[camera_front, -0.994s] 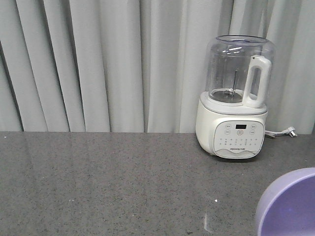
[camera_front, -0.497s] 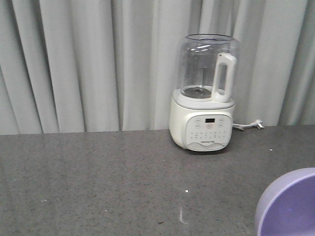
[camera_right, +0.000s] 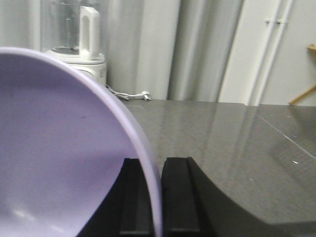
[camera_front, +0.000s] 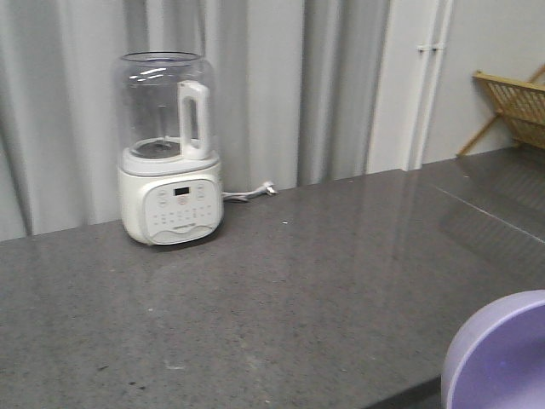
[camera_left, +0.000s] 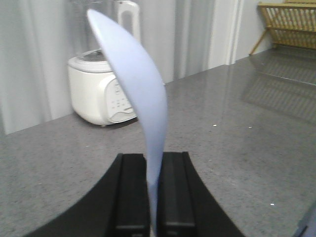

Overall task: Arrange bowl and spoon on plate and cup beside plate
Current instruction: 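Drive the base to the counter with the blue plate and cup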

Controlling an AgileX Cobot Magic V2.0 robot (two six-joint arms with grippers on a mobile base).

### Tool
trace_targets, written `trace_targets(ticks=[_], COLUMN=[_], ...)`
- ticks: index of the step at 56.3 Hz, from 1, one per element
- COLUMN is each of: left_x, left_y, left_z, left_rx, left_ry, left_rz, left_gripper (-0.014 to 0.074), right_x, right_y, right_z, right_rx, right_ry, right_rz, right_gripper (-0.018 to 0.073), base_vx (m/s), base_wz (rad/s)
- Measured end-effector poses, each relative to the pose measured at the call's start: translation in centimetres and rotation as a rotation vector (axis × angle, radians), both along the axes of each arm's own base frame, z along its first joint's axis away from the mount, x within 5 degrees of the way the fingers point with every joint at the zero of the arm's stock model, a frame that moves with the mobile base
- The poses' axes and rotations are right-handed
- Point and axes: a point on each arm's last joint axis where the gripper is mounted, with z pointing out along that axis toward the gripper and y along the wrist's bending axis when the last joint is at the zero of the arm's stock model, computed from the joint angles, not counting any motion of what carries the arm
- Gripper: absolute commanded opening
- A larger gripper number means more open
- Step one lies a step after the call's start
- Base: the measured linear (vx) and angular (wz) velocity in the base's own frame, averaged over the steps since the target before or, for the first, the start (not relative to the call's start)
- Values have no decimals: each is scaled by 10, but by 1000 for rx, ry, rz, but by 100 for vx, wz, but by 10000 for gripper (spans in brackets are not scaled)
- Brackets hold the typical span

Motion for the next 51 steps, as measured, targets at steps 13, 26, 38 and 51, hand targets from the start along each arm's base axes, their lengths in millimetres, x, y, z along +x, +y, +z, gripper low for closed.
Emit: trace_targets(ticks=[13, 26, 38, 51], left_x=[0, 0, 0, 0], left_y=[0, 0, 0, 0], left_z=[0, 0, 0, 0], left_rx=[0, 0, 0, 0], left_ry=[0, 0, 1, 1], left_rz=[0, 0, -1, -1], left_gripper=[-3, -3, -3, -3], right_x=[0, 0, 0, 0], right_y=[0, 0, 0, 0], right_z=[0, 0, 0, 0], right_rx=[0, 0, 0, 1], right_ry=[-1, -1, -2, -2], right_rz=[-1, -2, -2, -2], right_gripper=[-8, -8, -8, -8], base_vx=[-14, -12, -8, -1], base_wz=[-62, -56, -50, -47])
